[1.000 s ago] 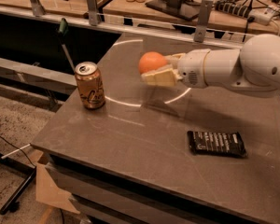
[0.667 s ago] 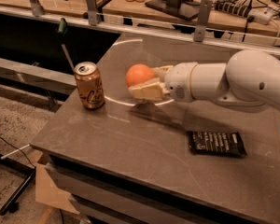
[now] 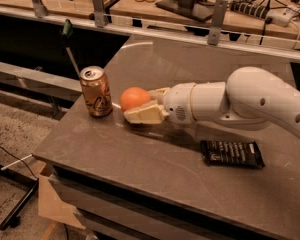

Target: Move orange near rxbar chocolate

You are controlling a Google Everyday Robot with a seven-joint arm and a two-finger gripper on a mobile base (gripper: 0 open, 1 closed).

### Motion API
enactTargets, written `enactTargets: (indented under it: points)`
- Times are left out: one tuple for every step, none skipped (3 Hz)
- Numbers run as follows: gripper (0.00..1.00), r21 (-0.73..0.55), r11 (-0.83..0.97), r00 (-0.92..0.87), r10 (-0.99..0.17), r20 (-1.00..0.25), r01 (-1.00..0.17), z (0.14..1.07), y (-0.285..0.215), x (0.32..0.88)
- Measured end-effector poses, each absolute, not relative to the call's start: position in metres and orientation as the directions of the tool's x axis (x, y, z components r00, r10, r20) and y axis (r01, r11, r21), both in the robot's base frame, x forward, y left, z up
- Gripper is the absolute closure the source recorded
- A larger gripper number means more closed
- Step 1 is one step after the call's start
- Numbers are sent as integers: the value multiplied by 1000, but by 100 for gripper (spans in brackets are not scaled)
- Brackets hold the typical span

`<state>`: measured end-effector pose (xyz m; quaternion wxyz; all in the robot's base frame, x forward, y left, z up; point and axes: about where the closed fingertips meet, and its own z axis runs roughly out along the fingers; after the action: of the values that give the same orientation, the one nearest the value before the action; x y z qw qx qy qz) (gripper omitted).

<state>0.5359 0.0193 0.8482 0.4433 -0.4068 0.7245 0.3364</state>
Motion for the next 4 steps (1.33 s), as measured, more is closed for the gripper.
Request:
enactTargets:
  points:
    - [38,160,416,-291,-272,-917,-895,842,32,530]
    - [15,159,426,-289,-260,-921,-891,839,38,529]
    - [0,136,454,-279,-264,-923,-881,840,34,530]
    - [0,86,512,-268,-294,-918,-855,845,14,531]
